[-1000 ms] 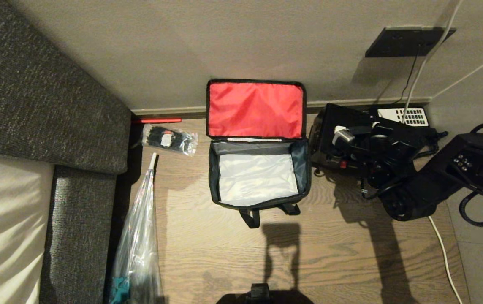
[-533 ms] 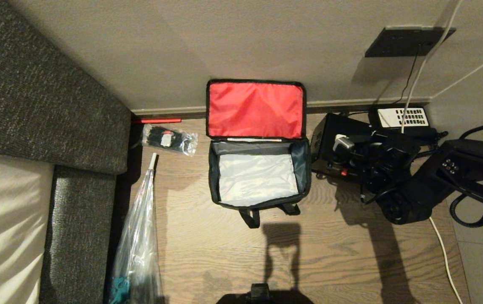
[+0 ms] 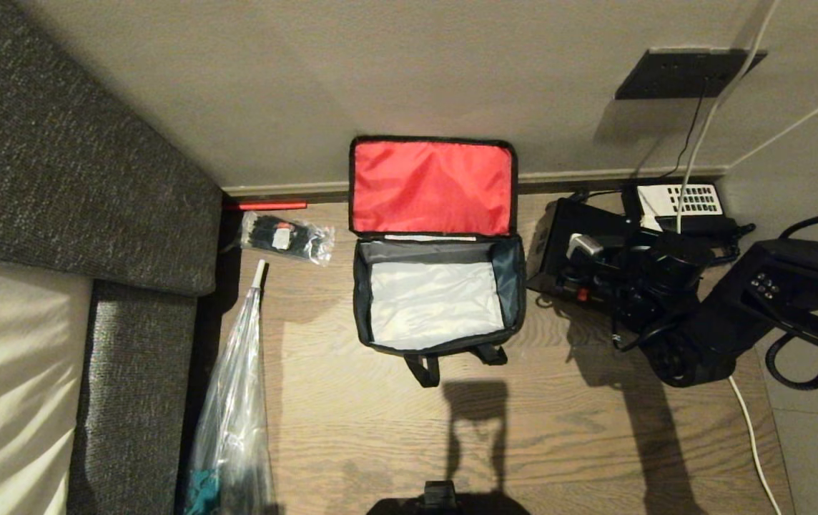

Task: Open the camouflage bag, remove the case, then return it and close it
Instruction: Release the handle

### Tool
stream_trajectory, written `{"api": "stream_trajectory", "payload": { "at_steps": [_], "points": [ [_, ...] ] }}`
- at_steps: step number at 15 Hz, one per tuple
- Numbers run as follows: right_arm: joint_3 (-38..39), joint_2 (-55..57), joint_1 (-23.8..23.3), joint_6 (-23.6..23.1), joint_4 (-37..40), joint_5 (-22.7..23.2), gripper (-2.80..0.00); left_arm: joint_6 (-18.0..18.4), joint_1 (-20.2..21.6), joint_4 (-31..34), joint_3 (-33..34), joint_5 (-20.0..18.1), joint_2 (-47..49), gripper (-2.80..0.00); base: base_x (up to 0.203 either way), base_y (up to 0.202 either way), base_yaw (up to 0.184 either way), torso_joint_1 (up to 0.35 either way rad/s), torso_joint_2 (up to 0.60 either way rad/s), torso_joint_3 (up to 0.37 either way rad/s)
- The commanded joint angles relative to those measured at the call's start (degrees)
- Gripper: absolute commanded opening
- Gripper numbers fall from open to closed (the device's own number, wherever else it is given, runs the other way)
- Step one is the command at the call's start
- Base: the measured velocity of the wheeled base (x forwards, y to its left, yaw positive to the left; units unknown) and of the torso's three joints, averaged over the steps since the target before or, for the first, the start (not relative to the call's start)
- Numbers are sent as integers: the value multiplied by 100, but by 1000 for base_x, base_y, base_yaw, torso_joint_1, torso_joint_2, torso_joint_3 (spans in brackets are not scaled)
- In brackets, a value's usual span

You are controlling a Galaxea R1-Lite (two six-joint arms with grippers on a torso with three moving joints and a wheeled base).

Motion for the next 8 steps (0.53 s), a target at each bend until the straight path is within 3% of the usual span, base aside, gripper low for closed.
{"api": "stream_trajectory", "payload": {
  "at_steps": [1,2,3,8],
  "points": [
    [49,-119,7,82,15,-2,0,-4,0,-1,18,2,-2,-280,0,0,0,0,0,0],
    [112,-293,6,122,15,3,-159,-4,0,-1,18,2,-2,-280,0,0,0,0,0,0],
    [174,-466,3,184,15,7,-280,-4,0,-1,18,2,-2,-280,0,0,0,0,0,0],
    [926,-1874,11,925,880,1,-280,-4,0,-1,18,2,-2,-280,0,0,0,0,0,0]
  ]
}}
